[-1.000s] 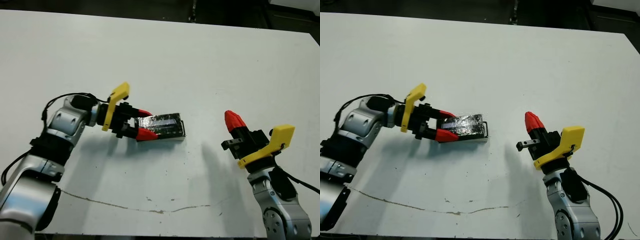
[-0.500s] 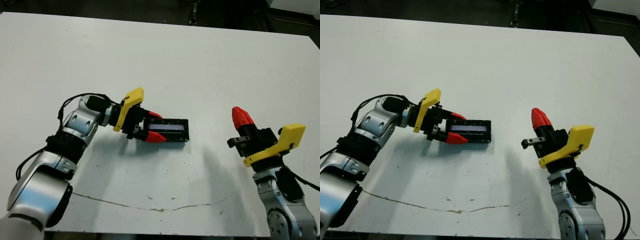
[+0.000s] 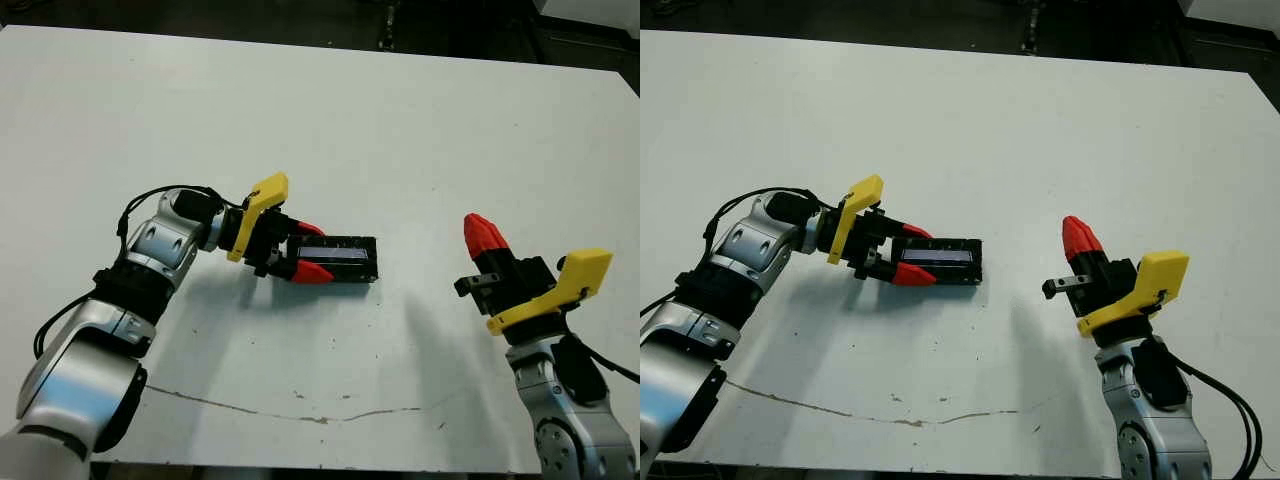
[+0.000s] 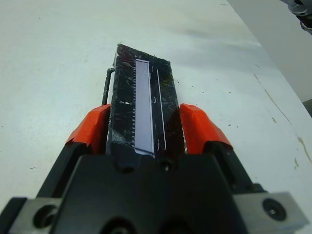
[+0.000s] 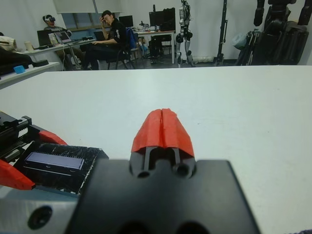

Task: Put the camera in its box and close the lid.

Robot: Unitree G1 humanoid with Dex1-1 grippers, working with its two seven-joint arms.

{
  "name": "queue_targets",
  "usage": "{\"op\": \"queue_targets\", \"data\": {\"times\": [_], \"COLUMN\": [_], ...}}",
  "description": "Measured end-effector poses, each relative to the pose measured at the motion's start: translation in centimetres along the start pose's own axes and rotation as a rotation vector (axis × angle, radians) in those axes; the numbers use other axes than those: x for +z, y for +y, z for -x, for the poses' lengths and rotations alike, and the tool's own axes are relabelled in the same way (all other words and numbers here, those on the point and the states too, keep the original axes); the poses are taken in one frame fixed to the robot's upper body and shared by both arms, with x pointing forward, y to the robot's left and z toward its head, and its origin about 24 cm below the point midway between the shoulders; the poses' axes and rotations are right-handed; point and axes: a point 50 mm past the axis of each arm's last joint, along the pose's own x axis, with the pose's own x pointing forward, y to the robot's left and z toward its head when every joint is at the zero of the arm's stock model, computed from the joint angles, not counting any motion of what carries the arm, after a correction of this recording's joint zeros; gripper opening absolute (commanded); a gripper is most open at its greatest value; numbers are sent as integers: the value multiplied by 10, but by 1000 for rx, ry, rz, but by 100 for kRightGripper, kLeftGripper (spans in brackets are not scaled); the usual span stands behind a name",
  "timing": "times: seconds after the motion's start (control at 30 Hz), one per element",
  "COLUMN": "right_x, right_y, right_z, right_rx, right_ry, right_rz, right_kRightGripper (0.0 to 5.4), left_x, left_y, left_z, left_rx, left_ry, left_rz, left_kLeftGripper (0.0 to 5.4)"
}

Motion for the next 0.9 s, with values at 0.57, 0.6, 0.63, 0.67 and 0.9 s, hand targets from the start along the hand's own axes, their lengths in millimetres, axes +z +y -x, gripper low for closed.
{"op": "queue_targets", "data": {"times": [0.57,0.6,0.63,0.67,0.9], "right_x": [-2,-2,-2,-2,-2], "right_y": [1,2,2,2,2], "right_z": [0,0,-1,-1,-1], "right_rx": [7,7,9,10,14], "right_ry": [11,11,11,10,14], "right_rz": [-2,-3,-6,-8,-6], "right_kRightGripper": [0,0,0,0,0], "left_x": [-5,-6,-6,-6,-8], "left_y": [3,3,3,3,3], "left_z": [15,15,15,16,19], "left_rx": [12,13,13,14,21], "left_ry": [-21,-20,-20,-19,-23], "left_rz": [21,21,22,23,31], "left_kLeftGripper": [314,314,314,314,314]}}
